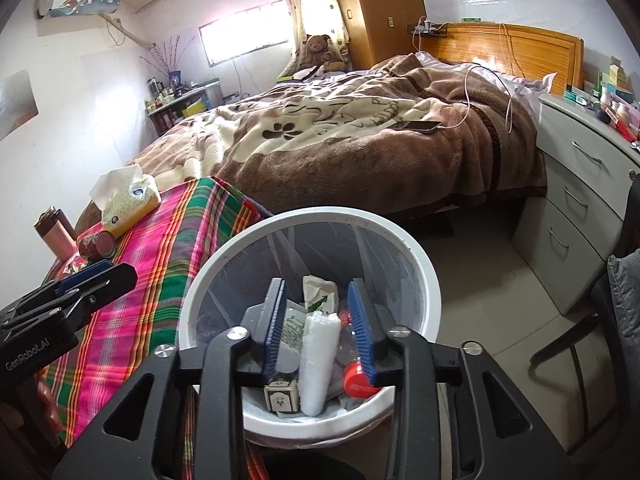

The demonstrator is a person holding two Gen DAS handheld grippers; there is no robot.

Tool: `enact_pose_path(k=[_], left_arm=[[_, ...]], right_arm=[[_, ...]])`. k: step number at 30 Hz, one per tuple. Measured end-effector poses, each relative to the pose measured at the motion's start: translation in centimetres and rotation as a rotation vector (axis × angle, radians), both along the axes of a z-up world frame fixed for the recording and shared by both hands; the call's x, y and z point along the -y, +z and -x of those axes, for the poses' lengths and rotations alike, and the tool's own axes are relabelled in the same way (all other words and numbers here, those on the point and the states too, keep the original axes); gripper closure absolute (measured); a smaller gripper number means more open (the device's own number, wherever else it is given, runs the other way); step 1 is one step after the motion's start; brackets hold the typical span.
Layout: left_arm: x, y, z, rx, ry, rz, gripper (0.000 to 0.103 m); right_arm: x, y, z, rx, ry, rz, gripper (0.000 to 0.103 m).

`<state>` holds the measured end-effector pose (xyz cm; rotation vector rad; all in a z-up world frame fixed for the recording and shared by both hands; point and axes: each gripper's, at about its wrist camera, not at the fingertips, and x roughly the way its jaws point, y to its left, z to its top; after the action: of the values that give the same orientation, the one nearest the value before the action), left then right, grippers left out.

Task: Collect trash
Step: 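Open the right tool over the bin while the left releases the foam sleeve into it, then move both tools back over the paper cup and red can on the bed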

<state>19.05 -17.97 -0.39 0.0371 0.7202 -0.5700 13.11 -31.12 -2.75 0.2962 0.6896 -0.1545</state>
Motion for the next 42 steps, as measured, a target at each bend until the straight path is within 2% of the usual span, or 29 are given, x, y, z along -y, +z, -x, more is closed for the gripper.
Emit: enact_pose_path(k=[2, 19, 31, 32, 34, 42], left_arm=[[-0.4, 0.1, 0.2, 0.005, 0.009, -0.004, 0.054], [-5.9, 0.3, 0.1, 0.01, 0.115, -0.004, 0.054], [-11.4, 0.3, -0.9, 0.011, 0.23, -0.004, 0.054], [-12.0, 0.3, -1.1, 0.009, 0.241, -0.005, 0.053], [-13.2, 0.2, -1.5, 0.007, 0.267, -0.009, 0.043], [-18.3, -0.4, -3.3, -0.013, 0.375, -0.006, 0.042]], right_arm=[[-0.3, 0.1, 0.0, 0.004, 0.005, -0.001, 0.06], [-3.0, 0.4, -0.5, 0.027, 0.058, 0.005, 0.06], [-6.9, 0.9, -2.3, 0.054, 0.156, 0.025, 0.057], [-7.3, 0.9, -2.5, 0.057, 0.167, 0.029, 0.057], [-8.0, 1.0, -3.0, 0.058, 0.188, 0.029, 0.057], [-11.3, 1.1, -5.7, 0.062, 0.288, 0.042, 0.056]])
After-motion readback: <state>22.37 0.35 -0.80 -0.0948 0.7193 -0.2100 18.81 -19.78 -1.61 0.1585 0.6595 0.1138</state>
